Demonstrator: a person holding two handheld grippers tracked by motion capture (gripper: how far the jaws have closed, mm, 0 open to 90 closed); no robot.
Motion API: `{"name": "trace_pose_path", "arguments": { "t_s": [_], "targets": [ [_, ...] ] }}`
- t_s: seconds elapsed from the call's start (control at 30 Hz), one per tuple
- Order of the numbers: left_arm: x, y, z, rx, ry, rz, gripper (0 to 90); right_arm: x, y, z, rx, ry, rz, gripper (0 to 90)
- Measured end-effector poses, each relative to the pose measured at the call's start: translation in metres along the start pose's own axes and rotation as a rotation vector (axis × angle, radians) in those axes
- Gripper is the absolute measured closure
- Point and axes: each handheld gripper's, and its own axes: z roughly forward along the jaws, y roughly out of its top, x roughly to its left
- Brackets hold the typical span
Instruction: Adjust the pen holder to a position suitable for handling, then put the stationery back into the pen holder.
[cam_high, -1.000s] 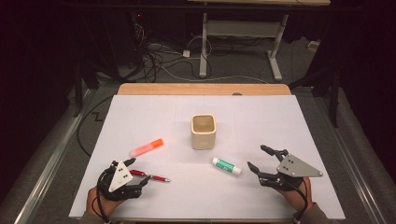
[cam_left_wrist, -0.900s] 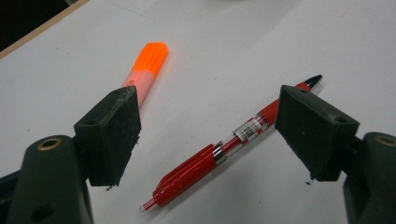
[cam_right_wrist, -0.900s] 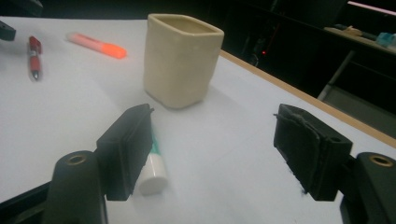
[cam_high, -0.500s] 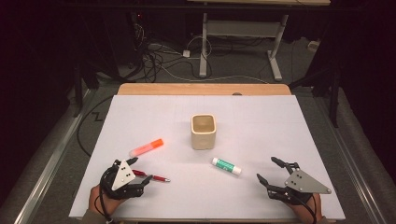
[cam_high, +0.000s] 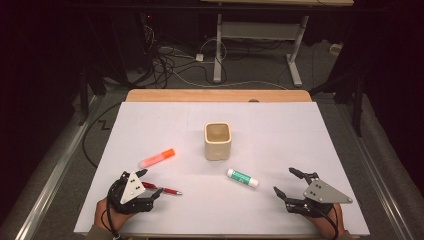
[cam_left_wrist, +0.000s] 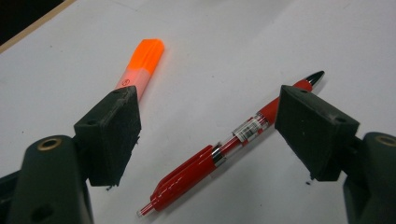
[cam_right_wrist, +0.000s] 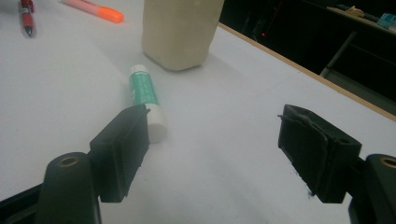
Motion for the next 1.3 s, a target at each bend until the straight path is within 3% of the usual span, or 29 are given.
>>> {"name": "trace_pose_path", "arguments": {
  "t_s": [0.27, 0.43, 0.5, 0.7, 0.8, 1.03, 1.13, 1.2, 1.3],
  "targets": [
    [0.003, -0.001, -0.006, 0.002, 0.005, -0.003, 21.9, 0.000, 0.001, 0.003, -0.001, 0.013, -0.002, 25.8],
    [0.013, 0.009, -0.009, 0.015, -0.011, 0.006, 21.9, 0.000, -0.001, 0.003, 0.008, 0.030, 0.001, 25.9],
    [0.017, 0.015, -0.008, 0.039, -0.008, 0.031, 21.9, 0.000, -0.002, 0.002, 0.018, 0.031, -0.008, 26.0],
    [0.033, 0.035, -0.002, 0.107, -0.064, 0.042, 21.9, -0.003, -0.003, -0.004, 0.010, 0.030, 0.007, 26.9],
    [0.040, 0.042, 0.005, 0.133, -0.089, 0.055, 22.6, 0.000, -0.003, -0.002, 0.026, 0.045, -0.007, 27.2],
    [0.060, 0.064, 0.028, 0.256, -0.150, 0.063, 24.1, 0.003, -0.003, -0.001, 0.024, 0.053, -0.020, 28.0],
    [0.069, 0.072, 0.041, 0.321, -0.175, 0.059, 26.3, 0.003, -0.004, -0.001, 0.028, 0.054, -0.021, 28.6],
    [0.075, 0.075, 0.051, 0.367, -0.216, 0.057, 28.6, 0.003, -0.004, 0.000, 0.024, 0.051, -0.030, 28.6],
    [0.084, 0.079, 0.067, 0.448, -0.230, 0.058, 29.5, 0.004, -0.004, 0.000, 0.030, 0.053, -0.031, 28.6]
  ]
}}
